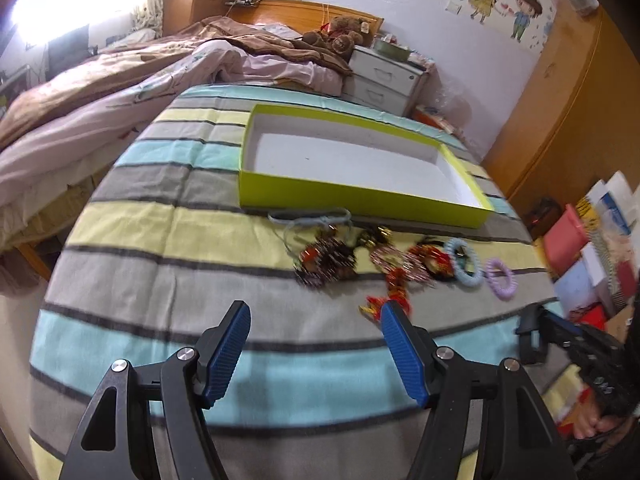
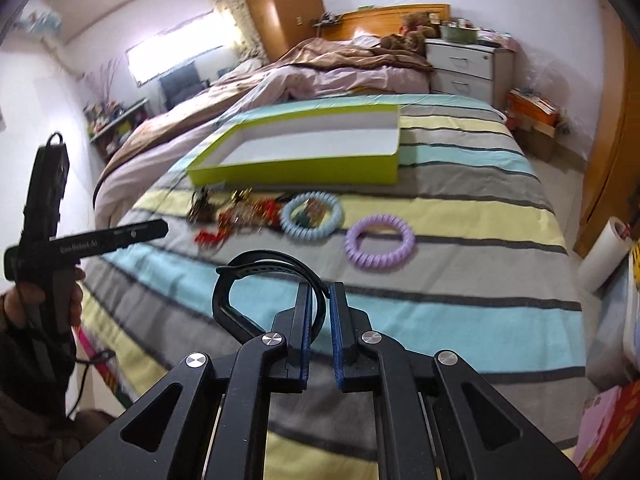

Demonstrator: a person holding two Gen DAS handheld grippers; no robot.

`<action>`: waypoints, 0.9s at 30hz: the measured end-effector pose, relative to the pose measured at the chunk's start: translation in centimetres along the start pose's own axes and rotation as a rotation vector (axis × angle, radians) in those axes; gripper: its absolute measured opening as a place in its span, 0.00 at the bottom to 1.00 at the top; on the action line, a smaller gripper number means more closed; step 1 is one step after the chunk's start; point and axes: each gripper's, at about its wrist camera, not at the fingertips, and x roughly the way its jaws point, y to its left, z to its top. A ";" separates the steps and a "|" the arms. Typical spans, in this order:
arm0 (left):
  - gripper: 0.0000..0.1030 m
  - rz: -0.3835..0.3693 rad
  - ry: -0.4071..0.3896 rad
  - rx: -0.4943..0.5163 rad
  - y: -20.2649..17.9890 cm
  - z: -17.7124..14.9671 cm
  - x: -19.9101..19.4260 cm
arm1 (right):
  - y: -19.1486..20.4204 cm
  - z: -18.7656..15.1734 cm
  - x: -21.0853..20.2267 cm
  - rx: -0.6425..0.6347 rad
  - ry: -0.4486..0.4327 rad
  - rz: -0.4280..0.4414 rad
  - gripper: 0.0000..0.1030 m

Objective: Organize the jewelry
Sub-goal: 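Grasp the dark red beaded bracelet with the left tool while the right tool holds the band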

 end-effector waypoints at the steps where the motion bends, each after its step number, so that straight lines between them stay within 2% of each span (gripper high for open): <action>1: 0.65 0.012 0.001 0.004 -0.2 0.3 0.3 | -0.1 0.2 0.1 0.010 -0.003 0.001 0.09; 4: 0.65 0.011 -0.006 0.017 -0.7 1.0 0.8 | -0.4 0.7 0.4 0.029 -0.010 0.004 0.09; 7: 0.65 0.069 -0.013 0.049 -1.5 1.6 1.9 | -0.6 1.1 0.7 0.040 -0.012 0.005 0.09; 11: 0.63 0.067 -0.001 0.065 -2.2 2.0 3.1 | -0.8 1.6 0.9 0.054 -0.019 0.003 0.09; 14: 0.56 0.077 0.013 0.074 -2.6 1.9 3.8 | -1.0 1.7 1.1 0.063 -0.021 0.002 0.09; 16: 0.47 0.078 0.024 0.071 -2.6 2.0 4.3 | -1.0 1.8 1.2 0.064 -0.023 0.001 0.09; 24: 0.29 0.082 0.029 0.089 -2.8 2.0 4.5 | -1.1 1.9 1.3 0.076 -0.030 0.001 0.09; 27: 0.27 0.078 0.024 0.082 -2.6 1.9 4.2 | -1.1 2.0 1.1 0.082 -0.036 0.003 0.09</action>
